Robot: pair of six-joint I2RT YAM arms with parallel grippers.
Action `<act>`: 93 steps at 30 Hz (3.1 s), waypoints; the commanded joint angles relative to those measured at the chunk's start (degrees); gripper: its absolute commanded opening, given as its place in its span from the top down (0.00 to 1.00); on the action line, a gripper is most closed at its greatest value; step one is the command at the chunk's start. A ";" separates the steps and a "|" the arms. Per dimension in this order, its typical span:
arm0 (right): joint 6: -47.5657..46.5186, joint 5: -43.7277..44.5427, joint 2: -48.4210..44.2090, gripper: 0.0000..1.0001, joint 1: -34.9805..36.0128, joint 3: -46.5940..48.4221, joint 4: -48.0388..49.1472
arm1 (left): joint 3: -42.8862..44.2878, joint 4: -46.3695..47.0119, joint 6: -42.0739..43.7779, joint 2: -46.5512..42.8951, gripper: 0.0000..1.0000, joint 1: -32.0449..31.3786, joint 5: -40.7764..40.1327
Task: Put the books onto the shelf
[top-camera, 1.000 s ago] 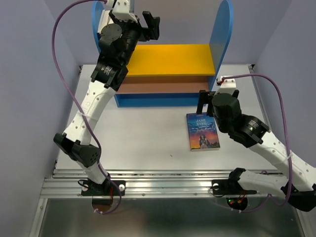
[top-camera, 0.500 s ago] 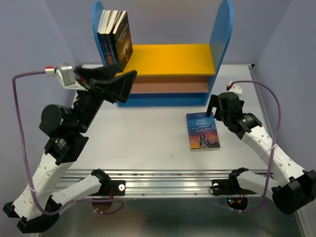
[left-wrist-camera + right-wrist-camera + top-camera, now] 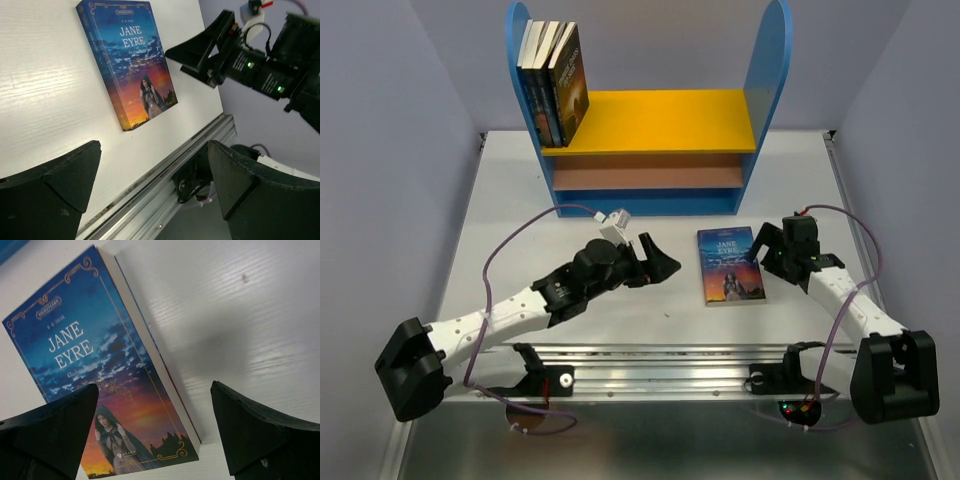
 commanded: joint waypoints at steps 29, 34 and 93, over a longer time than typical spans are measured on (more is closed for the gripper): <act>1.87 -14.91 7.60 0.00 -0.22 -4.28 15.93 | 14.31 22.78 -9.96 45.90 0.01 -0.36 5.62; 0.91 -17.71 8.03 0.00 -0.22 -4.72 16.46 | 14.66 22.33 -10.58 47.39 0.08 -0.88 5.01; -4.11 -38.01 -11.12 0.99 0.31 10.74 5.39 | 10.37 14.60 -1.62 25.36 0.01 1.04 3.07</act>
